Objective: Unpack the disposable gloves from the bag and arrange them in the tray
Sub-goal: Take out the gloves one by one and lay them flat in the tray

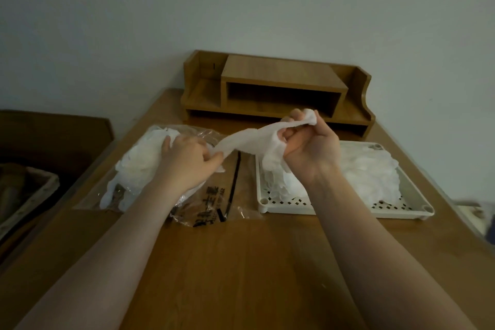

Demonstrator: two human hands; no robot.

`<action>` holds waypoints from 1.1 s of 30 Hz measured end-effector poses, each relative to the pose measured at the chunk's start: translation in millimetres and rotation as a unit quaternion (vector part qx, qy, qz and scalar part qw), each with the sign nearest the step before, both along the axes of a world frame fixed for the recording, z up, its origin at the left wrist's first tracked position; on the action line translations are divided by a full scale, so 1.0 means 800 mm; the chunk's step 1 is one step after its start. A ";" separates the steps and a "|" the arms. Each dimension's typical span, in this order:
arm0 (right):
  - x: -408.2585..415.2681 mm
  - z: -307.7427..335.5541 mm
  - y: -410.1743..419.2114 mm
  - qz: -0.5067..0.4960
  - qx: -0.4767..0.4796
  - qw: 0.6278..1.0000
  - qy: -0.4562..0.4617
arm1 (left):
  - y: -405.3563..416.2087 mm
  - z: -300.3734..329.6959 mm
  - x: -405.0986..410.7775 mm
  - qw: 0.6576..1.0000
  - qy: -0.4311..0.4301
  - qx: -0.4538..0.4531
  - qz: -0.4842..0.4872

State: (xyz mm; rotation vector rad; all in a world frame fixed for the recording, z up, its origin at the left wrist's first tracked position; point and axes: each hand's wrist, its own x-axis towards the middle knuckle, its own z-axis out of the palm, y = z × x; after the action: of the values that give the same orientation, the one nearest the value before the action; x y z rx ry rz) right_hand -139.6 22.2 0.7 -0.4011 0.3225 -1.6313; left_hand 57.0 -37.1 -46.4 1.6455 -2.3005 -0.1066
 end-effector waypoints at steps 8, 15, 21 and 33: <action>-0.027 0.014 0.015 0.040 -0.040 0.998 -0.022 | 0.045 0.015 -0.082 0.967 0.188 -0.014 -0.170; -0.073 0.029 0.036 -0.014 -0.083 0.990 -0.111 | 0.041 0.008 -0.096 0.923 0.356 0.087 -0.119; -0.114 0.025 0.045 -0.162 0.056 0.977 -0.128 | 0.050 0.033 -0.097 0.794 0.525 0.279 -0.126; -0.137 -0.005 0.071 -0.250 0.104 0.719 0.640 | 0.053 0.052 -0.142 0.635 0.640 0.419 -0.103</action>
State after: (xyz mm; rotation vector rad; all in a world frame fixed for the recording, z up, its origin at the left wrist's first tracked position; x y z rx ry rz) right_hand -249.1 79.0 -3.4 -1.3404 1.7741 -1.5329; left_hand -56.8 5.2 -4.7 0.8306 -1.1662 -1.9110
